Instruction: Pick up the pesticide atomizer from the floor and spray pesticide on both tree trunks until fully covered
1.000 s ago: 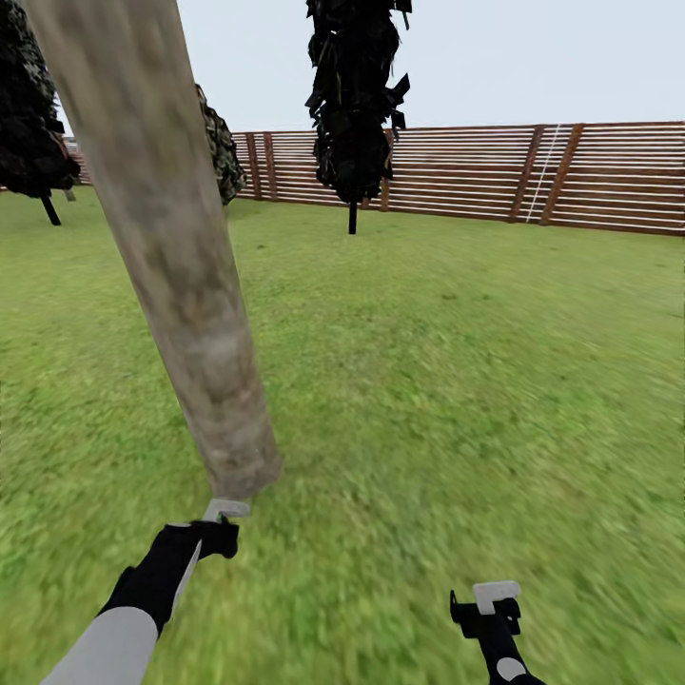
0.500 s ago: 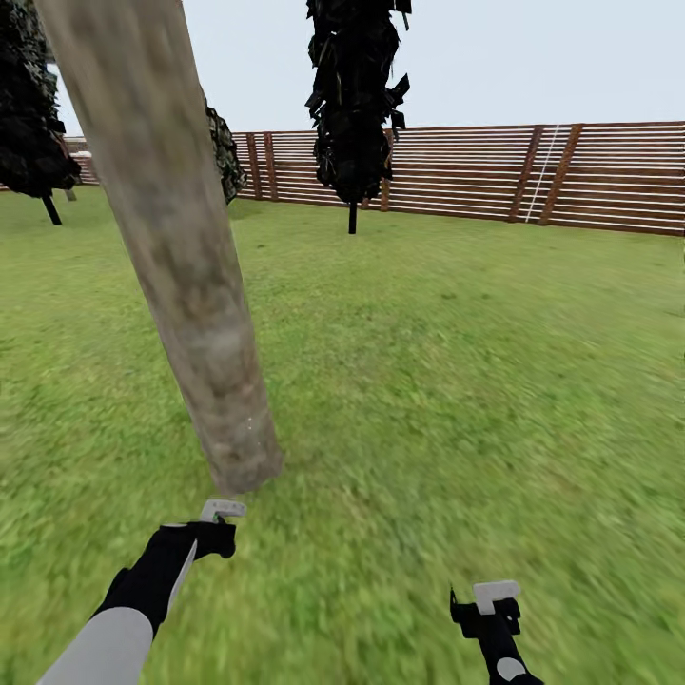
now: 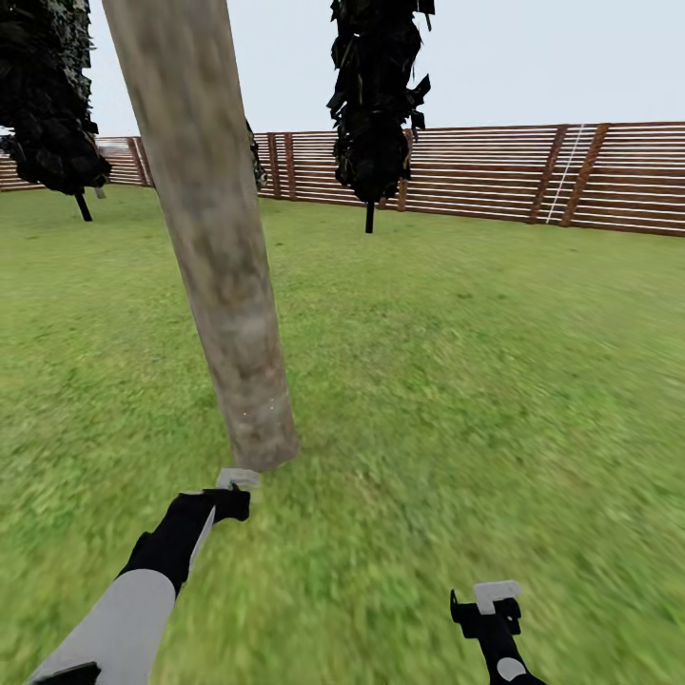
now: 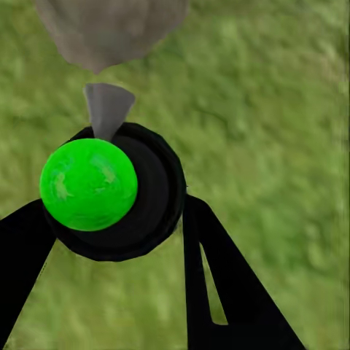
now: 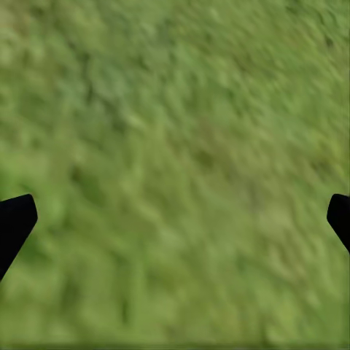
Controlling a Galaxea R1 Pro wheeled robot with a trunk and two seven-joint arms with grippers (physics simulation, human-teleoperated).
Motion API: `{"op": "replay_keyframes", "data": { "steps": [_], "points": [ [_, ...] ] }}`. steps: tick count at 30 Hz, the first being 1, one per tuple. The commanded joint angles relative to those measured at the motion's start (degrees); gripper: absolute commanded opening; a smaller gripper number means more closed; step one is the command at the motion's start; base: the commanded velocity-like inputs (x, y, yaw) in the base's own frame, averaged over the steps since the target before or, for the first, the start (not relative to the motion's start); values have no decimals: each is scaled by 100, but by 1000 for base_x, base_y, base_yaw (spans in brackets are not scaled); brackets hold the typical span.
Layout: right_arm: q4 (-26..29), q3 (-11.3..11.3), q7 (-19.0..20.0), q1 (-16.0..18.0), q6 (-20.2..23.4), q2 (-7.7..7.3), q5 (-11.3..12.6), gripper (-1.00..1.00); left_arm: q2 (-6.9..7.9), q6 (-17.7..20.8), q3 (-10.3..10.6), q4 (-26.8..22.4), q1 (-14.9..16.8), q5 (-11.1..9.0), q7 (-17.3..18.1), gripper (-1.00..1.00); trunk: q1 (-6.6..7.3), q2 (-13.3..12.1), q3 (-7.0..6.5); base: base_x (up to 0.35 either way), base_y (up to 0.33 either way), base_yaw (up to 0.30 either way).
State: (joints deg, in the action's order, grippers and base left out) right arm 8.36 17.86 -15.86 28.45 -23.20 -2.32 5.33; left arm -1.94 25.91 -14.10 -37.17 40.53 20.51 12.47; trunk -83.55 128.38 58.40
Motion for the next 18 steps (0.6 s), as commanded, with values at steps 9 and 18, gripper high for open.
{"op": "replay_keyframes", "data": {
  "steps": [9,18],
  "points": [
    [-1,42,-14,3,-18,-7,65,100,449,491,-76,249,434,63,-548,-100,1,2,0,-1,0,-79],
    [-1,42,38,3,-18,-1,86,100,9,503,-101,600,418,49,-526,-100,1,2,-6,0,0,-102]
  ]
}}
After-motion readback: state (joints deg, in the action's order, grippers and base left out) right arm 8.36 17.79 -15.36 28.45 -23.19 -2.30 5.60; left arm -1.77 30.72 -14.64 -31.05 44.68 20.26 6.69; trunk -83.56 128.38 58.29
